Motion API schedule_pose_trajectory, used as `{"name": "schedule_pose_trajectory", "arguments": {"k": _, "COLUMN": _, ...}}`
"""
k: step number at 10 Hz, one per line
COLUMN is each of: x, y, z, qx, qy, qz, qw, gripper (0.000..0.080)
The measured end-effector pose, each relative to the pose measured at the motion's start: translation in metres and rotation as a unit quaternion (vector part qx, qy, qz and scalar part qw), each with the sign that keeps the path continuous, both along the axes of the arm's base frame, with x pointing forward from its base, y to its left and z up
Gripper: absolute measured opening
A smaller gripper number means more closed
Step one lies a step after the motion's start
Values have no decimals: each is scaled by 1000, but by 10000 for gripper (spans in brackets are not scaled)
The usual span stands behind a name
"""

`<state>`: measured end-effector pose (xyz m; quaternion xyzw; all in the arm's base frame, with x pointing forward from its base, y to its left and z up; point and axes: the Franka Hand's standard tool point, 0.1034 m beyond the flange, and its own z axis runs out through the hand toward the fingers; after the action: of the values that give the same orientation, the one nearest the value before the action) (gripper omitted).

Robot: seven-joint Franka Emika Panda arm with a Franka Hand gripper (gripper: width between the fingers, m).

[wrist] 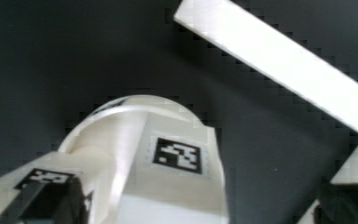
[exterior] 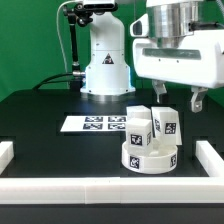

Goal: Assemble stool

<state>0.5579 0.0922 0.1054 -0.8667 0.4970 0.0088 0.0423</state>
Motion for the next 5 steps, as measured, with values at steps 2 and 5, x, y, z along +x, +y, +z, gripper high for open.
{"name": "schedule_pose_trajectory", "arguments": {"k": 2, "x": 8, "y": 5, "z": 6, "qx": -13, "qy": -11, "qz": 77, "qw": 997, "gripper": 648}}
{"name": "schedule_pose_trajectory", "arguments": {"k": 5, "x": 8, "y": 4, "z": 5, "qx": -15, "qy": -19, "qz": 177, "qw": 984, "gripper": 648}}
